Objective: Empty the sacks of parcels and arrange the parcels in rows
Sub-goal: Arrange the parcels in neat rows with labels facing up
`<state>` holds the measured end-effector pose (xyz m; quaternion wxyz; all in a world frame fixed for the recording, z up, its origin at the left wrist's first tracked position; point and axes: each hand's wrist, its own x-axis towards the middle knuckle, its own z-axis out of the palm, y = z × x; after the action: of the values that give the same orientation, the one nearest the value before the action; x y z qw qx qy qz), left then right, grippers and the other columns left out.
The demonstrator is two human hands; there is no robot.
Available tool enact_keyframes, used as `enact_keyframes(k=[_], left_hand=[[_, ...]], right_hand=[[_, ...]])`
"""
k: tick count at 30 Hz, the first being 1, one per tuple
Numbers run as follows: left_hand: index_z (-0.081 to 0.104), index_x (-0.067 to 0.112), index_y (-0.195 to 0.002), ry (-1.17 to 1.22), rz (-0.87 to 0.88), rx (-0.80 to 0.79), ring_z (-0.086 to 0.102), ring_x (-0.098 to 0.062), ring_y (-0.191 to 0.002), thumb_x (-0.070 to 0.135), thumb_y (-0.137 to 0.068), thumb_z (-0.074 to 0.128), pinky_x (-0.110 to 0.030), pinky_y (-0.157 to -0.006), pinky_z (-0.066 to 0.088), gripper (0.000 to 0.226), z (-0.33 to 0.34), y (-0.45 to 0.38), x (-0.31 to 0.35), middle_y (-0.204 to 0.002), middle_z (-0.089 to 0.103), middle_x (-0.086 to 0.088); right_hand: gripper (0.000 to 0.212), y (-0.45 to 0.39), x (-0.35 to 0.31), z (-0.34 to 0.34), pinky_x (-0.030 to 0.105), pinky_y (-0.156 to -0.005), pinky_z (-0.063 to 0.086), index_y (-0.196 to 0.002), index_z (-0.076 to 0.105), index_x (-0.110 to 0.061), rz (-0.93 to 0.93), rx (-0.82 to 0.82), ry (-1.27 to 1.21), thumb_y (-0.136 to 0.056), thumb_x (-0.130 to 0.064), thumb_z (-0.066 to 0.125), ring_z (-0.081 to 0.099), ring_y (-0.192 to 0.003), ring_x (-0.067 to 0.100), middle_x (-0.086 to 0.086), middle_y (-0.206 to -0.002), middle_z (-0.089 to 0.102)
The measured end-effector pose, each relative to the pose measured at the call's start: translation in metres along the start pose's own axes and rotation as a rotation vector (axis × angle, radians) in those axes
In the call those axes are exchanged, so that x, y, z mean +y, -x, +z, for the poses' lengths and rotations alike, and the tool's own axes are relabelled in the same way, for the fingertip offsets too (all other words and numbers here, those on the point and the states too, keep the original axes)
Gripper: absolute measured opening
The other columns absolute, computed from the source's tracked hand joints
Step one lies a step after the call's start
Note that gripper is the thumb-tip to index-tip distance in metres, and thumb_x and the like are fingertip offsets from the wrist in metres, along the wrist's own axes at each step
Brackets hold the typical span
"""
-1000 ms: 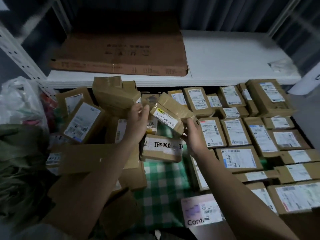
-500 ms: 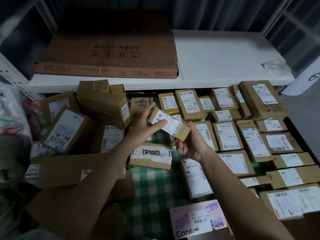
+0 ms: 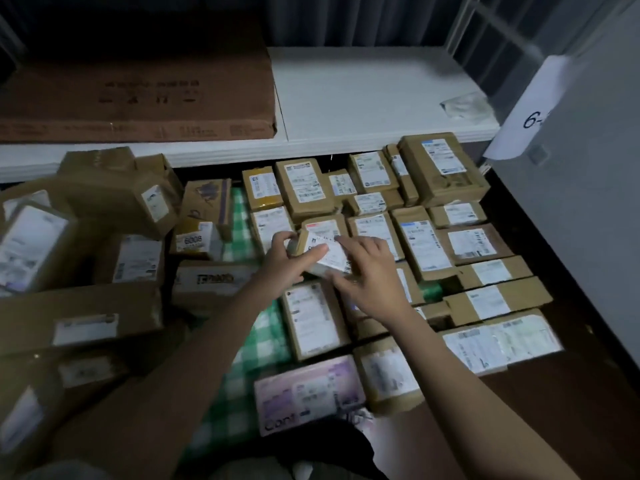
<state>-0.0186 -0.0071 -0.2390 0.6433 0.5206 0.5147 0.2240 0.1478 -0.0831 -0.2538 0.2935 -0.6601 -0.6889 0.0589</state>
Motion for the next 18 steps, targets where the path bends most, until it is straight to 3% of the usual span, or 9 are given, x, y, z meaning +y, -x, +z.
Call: enact_keyframes(k=[4, 7, 10, 13, 14, 16, 18], left_hand=[[0.039, 0.027, -0.125, -0.036, -0.011, 0.041, 0.058, -0.016, -0.106, 0.048, -0.084, 0.067, -0.034, -0.089, 0.051, 0.054, 0.072, 0.009, -0.007, -0.124, 0.052, 0.0], [0.035, 0.027, -0.132, -0.091, 0.011, -0.011, 0.052, -0.008, -0.105, 0.052, -0.091, 0.053, -0.03, -0.086, 0.044, 0.051, 0.123, 0.013, -0.01, -0.13, 0.048, 0.003], [0.027, 0.023, -0.146, -0.227, 0.013, -0.084, 0.039, -0.015, -0.129, 0.059, -0.094, 0.038, -0.035, -0.105, 0.034, 0.064, 0.163, 0.014, -0.02, -0.146, 0.036, 0.002], [0.043, 0.019, -0.139, -0.433, -0.009, -0.089, 0.039, -0.024, -0.134, 0.071, -0.086, 0.031, -0.048, -0.113, 0.028, 0.076, 0.181, 0.009, -0.036, -0.146, 0.042, -0.007], [0.051, 0.012, -0.131, -0.502, -0.028, -0.088, 0.044, -0.028, -0.13, 0.069, -0.085, 0.029, -0.049, -0.111, 0.029, 0.077, 0.186, 0.005, -0.042, -0.139, 0.049, -0.013], [0.054, -0.006, -0.116, -0.591, -0.064, -0.112, 0.048, -0.037, -0.12, 0.047, -0.098, 0.035, -0.045, -0.106, 0.033, 0.059, 0.195, 0.001, -0.045, -0.126, 0.053, -0.025], [0.055, -0.007, -0.118, -0.664, -0.057, -0.091, 0.046, -0.036, -0.122, 0.028, -0.103, 0.036, -0.041, -0.104, 0.033, 0.043, 0.2, -0.001, -0.049, -0.127, 0.053, -0.023]], right_hand=[[0.054, 0.027, 0.062, -0.039, 0.038, -0.084, 0.045, -0.127, 0.059, -0.016, -0.054, -0.078, 0.065, -0.082, -0.041, 0.073, 0.056, -0.099, 0.027, 0.002, -0.112, 0.065], [0.053, 0.039, 0.114, -0.077, 0.033, -0.086, 0.038, -0.126, 0.06, -0.017, 0.012, -0.167, 0.042, -0.078, -0.028, 0.079, 0.055, -0.104, 0.029, 0.002, -0.117, 0.066], [0.054, 0.05, 0.166, -0.116, 0.033, -0.086, 0.042, -0.124, 0.061, -0.015, 0.15, -0.22, 0.007, -0.074, -0.018, 0.081, 0.055, -0.105, 0.027, 0.005, -0.116, 0.065], [0.058, 0.053, 0.203, -0.138, 0.03, -0.082, 0.043, -0.127, 0.059, -0.014, 0.262, -0.31, 0.017, -0.073, -0.016, 0.082, 0.053, -0.1, 0.02, 0.003, -0.109, 0.058], [0.059, 0.052, 0.209, -0.141, 0.024, -0.076, 0.037, -0.127, 0.059, -0.014, 0.273, -0.341, 0.035, -0.073, -0.015, 0.082, 0.05, -0.096, 0.017, 0.0, -0.104, 0.054], [0.059, 0.051, 0.218, -0.142, 0.021, -0.069, 0.031, -0.127, 0.059, -0.017, 0.247, -0.398, 0.082, -0.072, -0.015, 0.082, 0.049, -0.096, 0.019, -0.003, -0.099, 0.049], [0.059, 0.047, 0.22, -0.139, 0.027, -0.077, 0.037, -0.126, 0.06, -0.018, 0.218, -0.449, 0.092, -0.072, -0.015, 0.082, 0.051, -0.105, 0.024, 0.003, -0.106, 0.055]])
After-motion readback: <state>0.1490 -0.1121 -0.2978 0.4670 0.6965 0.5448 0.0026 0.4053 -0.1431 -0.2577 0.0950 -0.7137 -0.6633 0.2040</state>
